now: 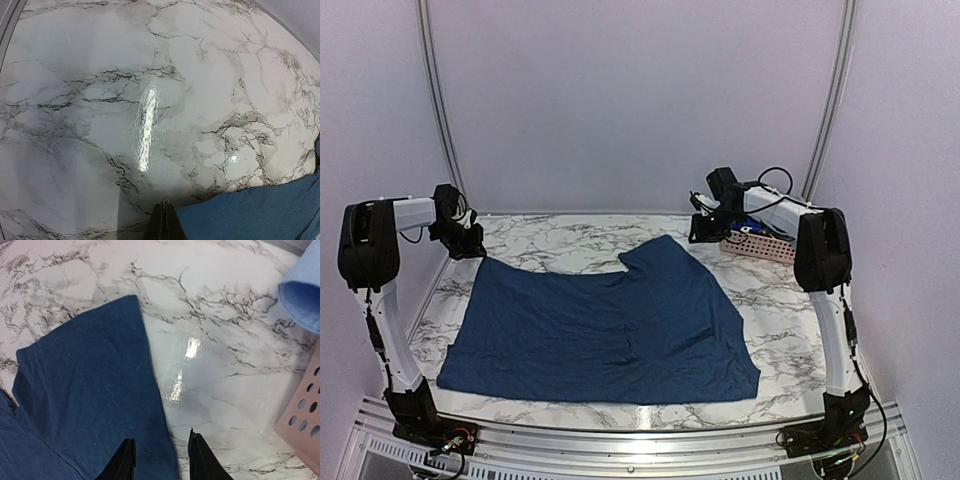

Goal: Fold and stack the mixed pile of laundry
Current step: Pick up the 1/3-folded T-shirt from the center of the board.

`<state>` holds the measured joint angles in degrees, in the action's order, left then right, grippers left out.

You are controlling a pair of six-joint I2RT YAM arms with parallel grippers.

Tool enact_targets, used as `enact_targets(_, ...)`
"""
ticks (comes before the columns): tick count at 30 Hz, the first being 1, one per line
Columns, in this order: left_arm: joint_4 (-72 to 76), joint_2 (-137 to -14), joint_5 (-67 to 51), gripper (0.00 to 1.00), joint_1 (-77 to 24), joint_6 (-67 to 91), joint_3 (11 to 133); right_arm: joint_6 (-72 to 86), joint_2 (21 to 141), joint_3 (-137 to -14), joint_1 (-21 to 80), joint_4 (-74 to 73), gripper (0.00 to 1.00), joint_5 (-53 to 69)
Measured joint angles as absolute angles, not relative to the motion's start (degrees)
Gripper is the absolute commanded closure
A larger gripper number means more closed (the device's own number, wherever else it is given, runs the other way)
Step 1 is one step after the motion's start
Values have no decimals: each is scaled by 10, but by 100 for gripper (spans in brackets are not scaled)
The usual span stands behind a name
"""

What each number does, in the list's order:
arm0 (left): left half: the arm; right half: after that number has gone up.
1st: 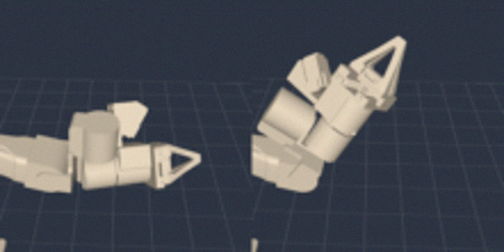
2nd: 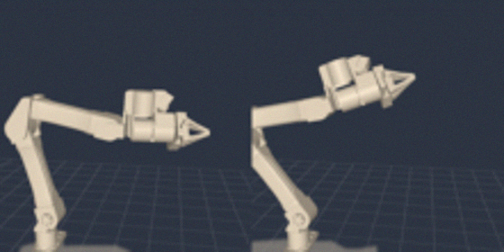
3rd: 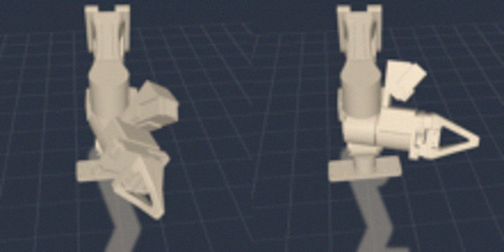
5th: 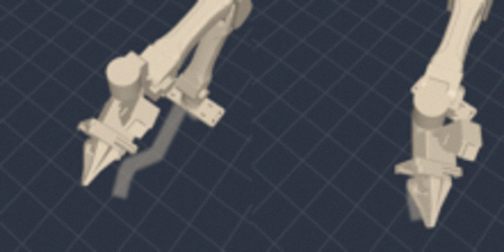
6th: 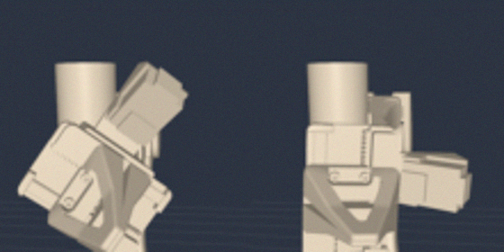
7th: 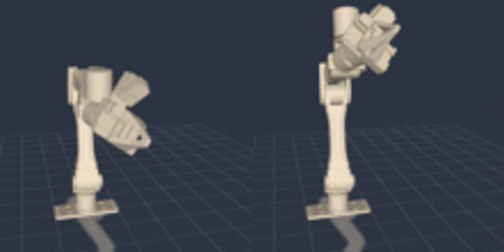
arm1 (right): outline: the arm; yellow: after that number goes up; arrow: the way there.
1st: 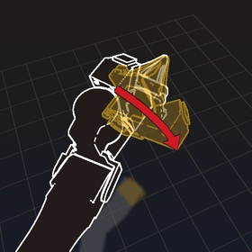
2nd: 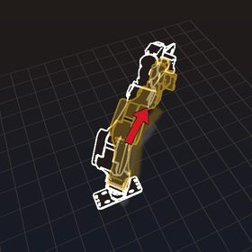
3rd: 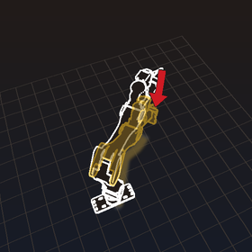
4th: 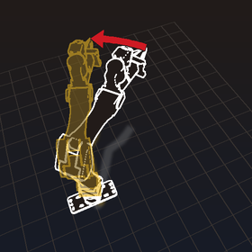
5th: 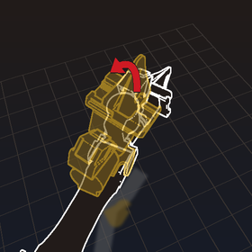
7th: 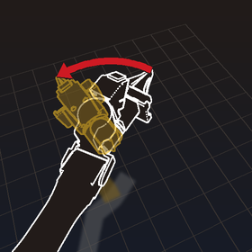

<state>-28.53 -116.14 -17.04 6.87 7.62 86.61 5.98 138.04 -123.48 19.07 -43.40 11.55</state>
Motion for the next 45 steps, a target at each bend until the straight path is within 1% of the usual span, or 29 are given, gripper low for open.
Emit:
enact_targets(12, -285, -1168, -175, 100, 69, 84, 866, 49, 1415, -1227, 197, -444, 67, 107)
enact_targets(17, -284, -1173, -175, 100, 69, 87, 866, 38, 1433, -1239, 210, -448, 69, 75)
enact_targets(18, -284, -1173, -175, 100, 69, 87, 866, 36, 1434, -1242, 213, -449, 72, 68)
enact_targets(20, -283, -1174, -175, 100, 69, 88, 866, 32, 1439, -1249, 216, -452, 81, 56)
enact_targets(23, -282, -1176, -175, 100, 69, 88, 866, 25, 1442, -1254, 217, -453, 100, 46)
enact_targets(31, -279, -1178, -176, 100, 69, 91, 866, 21, 1443, -1263, 216, -459, 100, 53)
enact_targets(38, -267, -1178, -189, 100, 69, 104, 866, 34, 1442, -1311, 194, -470, 100, 59)
enact_targets(42, -260, -1179, -196, 100, 69, 112, 866, 36, 1441, -1318, 180, -465, 100, 69)
enact_targets(44, -258, -1179, -199, 100, 69, 114, 866, 38, 1441, -1316, 174, -465, 79, 80)
enact_targets(45, -258, -1179, -201, 100, 69, 114, 866, 42, 1441, -1316, 172, -467, 71, 87)
